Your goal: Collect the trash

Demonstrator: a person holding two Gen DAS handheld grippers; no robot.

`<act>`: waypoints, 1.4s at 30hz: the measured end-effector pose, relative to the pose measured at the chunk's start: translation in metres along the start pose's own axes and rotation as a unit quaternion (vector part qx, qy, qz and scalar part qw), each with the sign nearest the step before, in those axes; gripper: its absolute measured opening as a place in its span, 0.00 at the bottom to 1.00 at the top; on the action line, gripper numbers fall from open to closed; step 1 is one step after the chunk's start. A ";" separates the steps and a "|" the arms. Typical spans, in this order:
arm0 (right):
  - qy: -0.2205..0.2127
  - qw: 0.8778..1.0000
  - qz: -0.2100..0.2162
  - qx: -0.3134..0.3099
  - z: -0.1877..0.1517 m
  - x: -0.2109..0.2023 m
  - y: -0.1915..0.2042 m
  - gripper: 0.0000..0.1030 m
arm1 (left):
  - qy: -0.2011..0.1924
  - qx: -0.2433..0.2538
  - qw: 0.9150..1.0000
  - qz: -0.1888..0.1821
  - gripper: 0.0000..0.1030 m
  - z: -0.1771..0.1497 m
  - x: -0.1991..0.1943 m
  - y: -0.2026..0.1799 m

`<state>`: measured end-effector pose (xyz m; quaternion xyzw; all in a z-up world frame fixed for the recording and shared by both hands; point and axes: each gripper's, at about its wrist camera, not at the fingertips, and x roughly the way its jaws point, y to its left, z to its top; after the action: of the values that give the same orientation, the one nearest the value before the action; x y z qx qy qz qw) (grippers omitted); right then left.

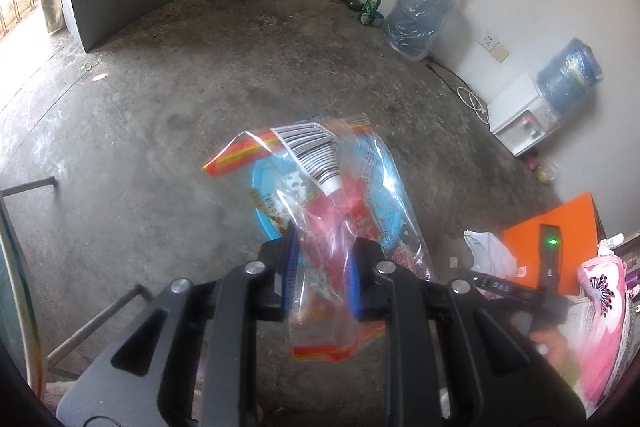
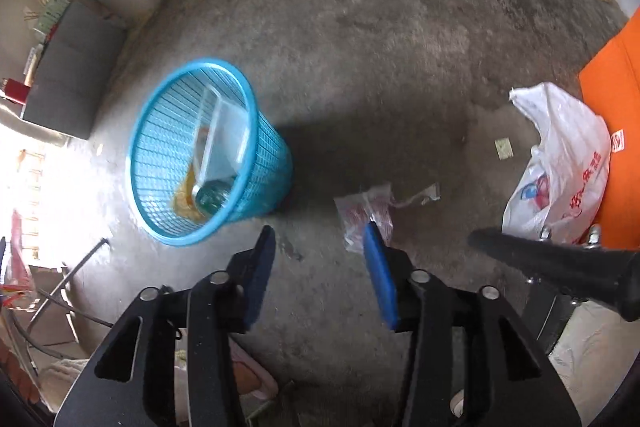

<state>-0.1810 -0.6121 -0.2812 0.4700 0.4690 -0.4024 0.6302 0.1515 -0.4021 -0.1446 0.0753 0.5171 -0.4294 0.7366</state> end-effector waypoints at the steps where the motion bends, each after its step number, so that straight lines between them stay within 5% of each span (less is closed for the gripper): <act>1: 0.031 0.999 -0.010 0.002 -0.003 0.024 -0.004 0.54 | 0.002 0.000 1.000 -0.002 0.18 -0.002 0.003 0.002; 3: 0.089 0.996 -0.023 0.015 -0.007 0.070 -0.011 0.58 | 0.004 -0.002 1.000 -0.005 0.18 -0.004 0.008 0.005; 7: 0.130 0.989 -0.032 0.059 -0.013 0.144 -0.031 0.60 | 0.007 -0.007 1.000 -0.016 0.18 -0.003 0.016 0.016; 19: 0.142 0.984 -0.080 0.068 0.005 0.249 -0.047 0.60 | 0.030 -0.016 0.999 -0.009 0.18 0.001 0.042 0.033; 24: 0.136 0.983 -0.119 0.038 -0.001 0.260 -0.036 0.59 | 0.037 -0.023 0.999 -0.005 0.18 0.001 0.052 0.036; 32: 0.113 0.978 -0.175 -0.013 -0.014 0.265 -0.021 0.11 | 0.042 -0.028 0.999 0.008 0.18 0.001 0.059 0.036; 42: 0.055 0.983 -0.176 0.007 -0.025 0.215 -0.013 0.03 | 0.040 -0.032 0.999 0.016 0.18 0.002 0.062 0.032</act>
<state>-0.1483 -0.6051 -0.4954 0.4057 0.5753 -0.4843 0.5195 0.1815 -0.4179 -0.2051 0.0764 0.5583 -0.3975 0.7242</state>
